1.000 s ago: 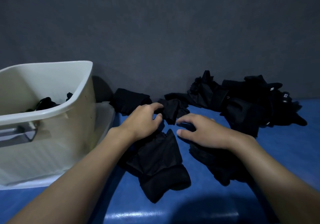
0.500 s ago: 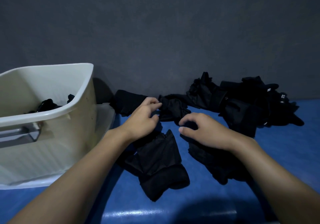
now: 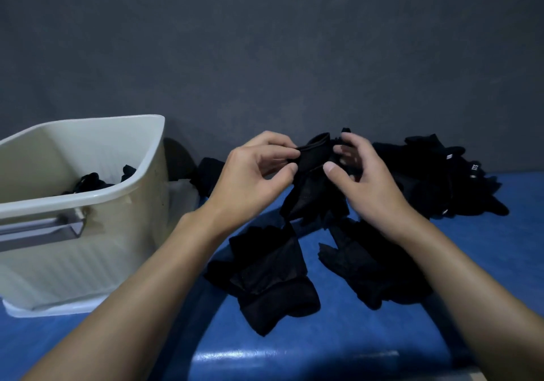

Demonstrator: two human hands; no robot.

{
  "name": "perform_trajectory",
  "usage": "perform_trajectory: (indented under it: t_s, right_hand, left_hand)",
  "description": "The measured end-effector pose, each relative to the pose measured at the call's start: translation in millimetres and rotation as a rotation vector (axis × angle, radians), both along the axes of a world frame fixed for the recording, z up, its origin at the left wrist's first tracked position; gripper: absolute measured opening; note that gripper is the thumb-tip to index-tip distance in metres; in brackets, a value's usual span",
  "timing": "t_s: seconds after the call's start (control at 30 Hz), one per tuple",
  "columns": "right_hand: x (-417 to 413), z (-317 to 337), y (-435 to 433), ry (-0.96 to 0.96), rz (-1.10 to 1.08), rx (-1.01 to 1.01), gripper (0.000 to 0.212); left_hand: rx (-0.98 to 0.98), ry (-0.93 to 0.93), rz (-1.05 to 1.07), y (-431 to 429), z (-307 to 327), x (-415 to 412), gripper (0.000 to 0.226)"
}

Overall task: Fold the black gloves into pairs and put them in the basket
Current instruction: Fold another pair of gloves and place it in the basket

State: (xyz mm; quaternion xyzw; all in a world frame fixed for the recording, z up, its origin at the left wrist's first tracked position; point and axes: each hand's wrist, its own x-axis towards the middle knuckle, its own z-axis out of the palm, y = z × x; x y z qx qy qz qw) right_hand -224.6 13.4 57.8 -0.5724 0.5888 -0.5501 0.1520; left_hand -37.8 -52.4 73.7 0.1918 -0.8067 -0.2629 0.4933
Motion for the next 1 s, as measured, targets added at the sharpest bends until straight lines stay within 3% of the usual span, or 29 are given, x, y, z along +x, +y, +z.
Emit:
perform_trajectory:
  t_s: [0.23, 0.33, 0.47, 0.6, 0.73, 0.83, 1.0]
  right_hand:
    - [3, 13, 10, -0.284, 0.067, -0.131, 0.054]
    - [6, 16, 14, -0.379, 0.122, -0.167, 0.038]
    - [10, 18, 18, -0.319, 0.111, -0.204, 0.023]
    - [13, 18, 21, -0.287, 0.109, -0.211, 0.022]
    - [16, 16, 23, -0.277, 0.119, -0.201, 0.023]
    - [18, 15, 24, -0.286, 0.140, -0.196, 0.024]
    - [22, 15, 23, -0.242, 0.131, -0.210, 0.024]
  left_hand:
    - [0.006, 0.095, -0.030, 8, 8, 2, 0.018]
    - [0.034, 0.113, -0.057, 12, 8, 3, 0.022]
    - [0.222, 0.140, -0.050, 15, 4, 5, 0.039]
    - [0.244, 0.059, 0.098, 16, 1, 11, 0.044]
    - [0.243, -0.065, 0.114, 18, 1, 17, 0.023]
    - [0.299, -0.001, 0.061, 21, 2, 18, 0.010]
    - [0.345, 0.075, -0.002, 21, 0, 24, 0.008]
